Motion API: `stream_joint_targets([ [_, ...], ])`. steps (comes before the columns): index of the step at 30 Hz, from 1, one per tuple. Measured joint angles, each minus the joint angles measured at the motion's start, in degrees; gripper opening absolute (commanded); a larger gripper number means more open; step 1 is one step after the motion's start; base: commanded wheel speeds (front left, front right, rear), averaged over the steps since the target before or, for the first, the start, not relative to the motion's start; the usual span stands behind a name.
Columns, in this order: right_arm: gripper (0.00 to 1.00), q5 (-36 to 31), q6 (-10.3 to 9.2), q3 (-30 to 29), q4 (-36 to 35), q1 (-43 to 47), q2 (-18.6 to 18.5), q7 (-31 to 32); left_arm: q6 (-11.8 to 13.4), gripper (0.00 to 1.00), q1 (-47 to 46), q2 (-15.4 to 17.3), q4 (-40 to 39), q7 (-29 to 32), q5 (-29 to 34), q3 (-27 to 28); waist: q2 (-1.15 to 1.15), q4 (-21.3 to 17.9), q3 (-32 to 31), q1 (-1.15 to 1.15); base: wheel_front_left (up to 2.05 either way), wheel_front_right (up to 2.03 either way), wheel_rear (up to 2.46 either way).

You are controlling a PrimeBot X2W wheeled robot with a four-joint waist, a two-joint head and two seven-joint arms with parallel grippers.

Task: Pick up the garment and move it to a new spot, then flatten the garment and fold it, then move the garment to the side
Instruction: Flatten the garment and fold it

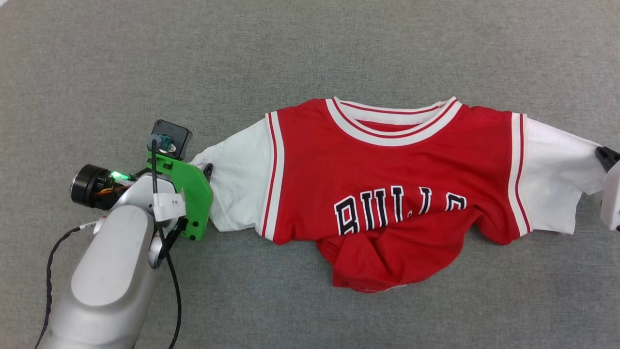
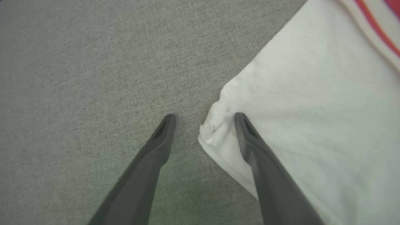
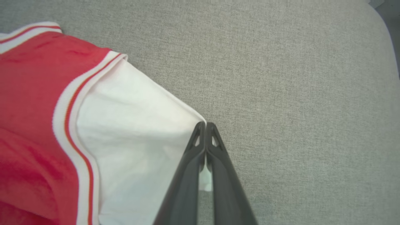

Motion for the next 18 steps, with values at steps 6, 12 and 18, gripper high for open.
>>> stream_joint_targets([
  [6, 0.00, 0.00, 0.00, 0.76, -0.10, 0.01, -0.91, -0.38, -0.51, 0.00, -0.87, -0.41, 1.47, -1.02, -1.32, -2.40, 0.00, 0.32, -1.01, 0.00, 0.00, 0.00, 0.00],
  [12, 0.00, 0.45, 0.00, 1.82, 0.56, 0.01, -1.85, -2.93, 1.59, 0.00, 1.35, -0.55, 2.10, -8.03, -2.48, -0.55, 0.00, 0.65, -3.77, 0.00, 0.00, 0.00, 0.00],
  [18, 0.00, 1.70, 0.00, 1.66, 1.18, -0.01, -3.32, -4.97, 2.94, 0.00, 2.91, 1.04, -2.92, -11.98, -2.90, 1.37, 0.00, 0.80, -8.06, 0.00, 0.00, 0.00, 0.00],
])
